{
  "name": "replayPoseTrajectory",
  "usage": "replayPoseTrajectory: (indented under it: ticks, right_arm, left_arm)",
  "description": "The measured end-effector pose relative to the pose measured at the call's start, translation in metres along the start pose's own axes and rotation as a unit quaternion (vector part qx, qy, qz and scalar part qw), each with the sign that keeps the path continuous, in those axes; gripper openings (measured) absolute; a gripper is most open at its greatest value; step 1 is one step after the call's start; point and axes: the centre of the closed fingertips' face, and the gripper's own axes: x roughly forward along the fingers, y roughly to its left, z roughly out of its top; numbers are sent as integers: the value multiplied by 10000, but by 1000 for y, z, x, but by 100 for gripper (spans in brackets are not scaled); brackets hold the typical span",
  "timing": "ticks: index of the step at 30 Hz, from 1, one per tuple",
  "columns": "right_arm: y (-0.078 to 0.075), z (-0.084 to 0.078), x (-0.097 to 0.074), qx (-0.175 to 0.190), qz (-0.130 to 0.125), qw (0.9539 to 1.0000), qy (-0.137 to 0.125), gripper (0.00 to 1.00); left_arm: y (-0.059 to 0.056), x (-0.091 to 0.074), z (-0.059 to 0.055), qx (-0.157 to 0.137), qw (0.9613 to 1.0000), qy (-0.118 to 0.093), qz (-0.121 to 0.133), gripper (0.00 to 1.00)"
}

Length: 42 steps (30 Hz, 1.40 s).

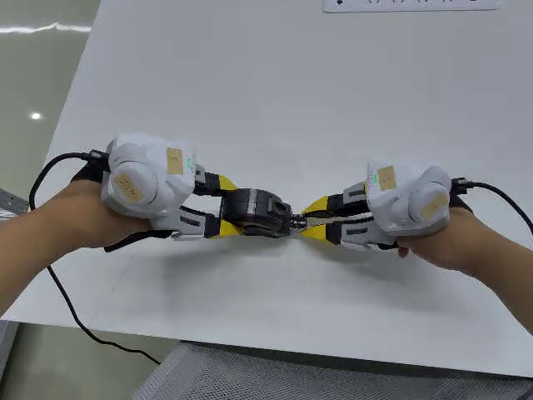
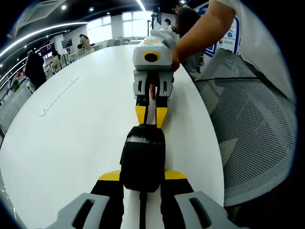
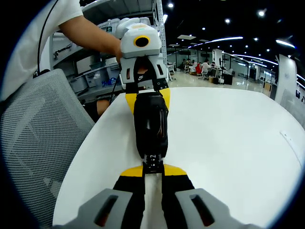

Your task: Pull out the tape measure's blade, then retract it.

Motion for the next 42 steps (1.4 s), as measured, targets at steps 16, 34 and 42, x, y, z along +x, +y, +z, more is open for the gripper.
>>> replayPoseTrajectory:
  ticks: [16,34,42]
  right_arm:
    - [-1,-16,-31,90,-152,9998,72,9]
    - [-1,-42,-74,157,-347,9985,390,9]
    - [0,-52,-92,197,-413,9977,507,9]
  left_arm:
    - [-1,1,1,29,10000,40,-31,26]
    - [-2,4,4,97,9999,81,-83,26]
    - [-2,5,4,118,9999,91,-80,26]
